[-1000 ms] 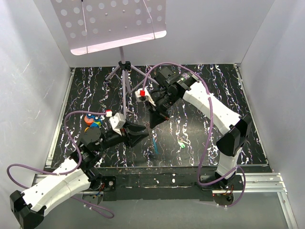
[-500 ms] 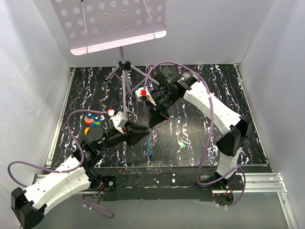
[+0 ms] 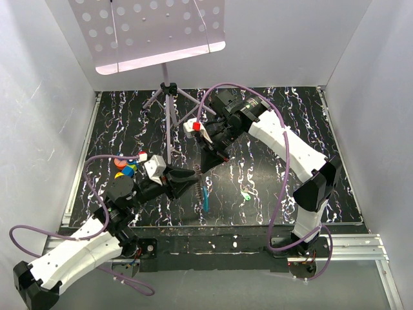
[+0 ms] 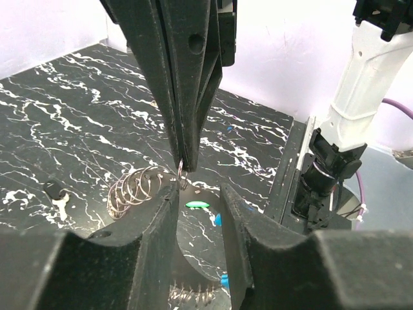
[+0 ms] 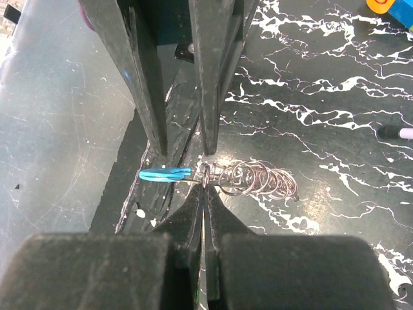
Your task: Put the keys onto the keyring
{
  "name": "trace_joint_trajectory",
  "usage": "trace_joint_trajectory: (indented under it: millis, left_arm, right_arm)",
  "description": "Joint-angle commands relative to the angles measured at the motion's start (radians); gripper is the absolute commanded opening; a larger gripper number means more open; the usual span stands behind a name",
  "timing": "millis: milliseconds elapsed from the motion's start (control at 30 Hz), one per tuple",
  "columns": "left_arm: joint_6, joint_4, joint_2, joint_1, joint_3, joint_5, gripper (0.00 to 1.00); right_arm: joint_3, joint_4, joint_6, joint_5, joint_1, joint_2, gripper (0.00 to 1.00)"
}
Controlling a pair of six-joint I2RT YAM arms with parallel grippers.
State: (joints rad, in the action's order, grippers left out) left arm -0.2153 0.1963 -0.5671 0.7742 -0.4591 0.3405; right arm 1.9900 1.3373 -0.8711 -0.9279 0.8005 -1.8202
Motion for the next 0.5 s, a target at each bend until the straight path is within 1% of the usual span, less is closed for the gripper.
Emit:
trace_joint_trajectory:
  millis: [0, 33, 167, 333, 467]
  left_arm:
    - [0.045, 0.002, 0.090, -0.006, 0.037, -0.061, 0.35]
    - [0.045, 0.005, 0.101, -0.007, 0.043, -0.064, 0.37]
    - [0.057, 0.037, 0.105, -0.007, 0.063, -0.040, 0.39]
    - [0.041, 0.066, 0.058, -0.007, 0.045, -0.008, 0.37]
    - [0.027, 0.075, 0.019, -0.009, 0.030, -0.003, 0.33]
  right_arm:
    - [0.049, 0.134, -0.046, -0.066, 0.000, 0.058, 0.01]
    - [0.050, 0.141, -0.049, -0.066, 0.000, 0.058, 0.01]
    - [0.055, 0.161, -0.069, -0.078, 0.002, 0.055, 0.01]
    - [0.047, 0.163, -0.074, -0.083, 0.008, 0.055, 0.01]
    - [0.043, 0.177, -0.086, -0.100, 0.012, 0.053, 0.01]
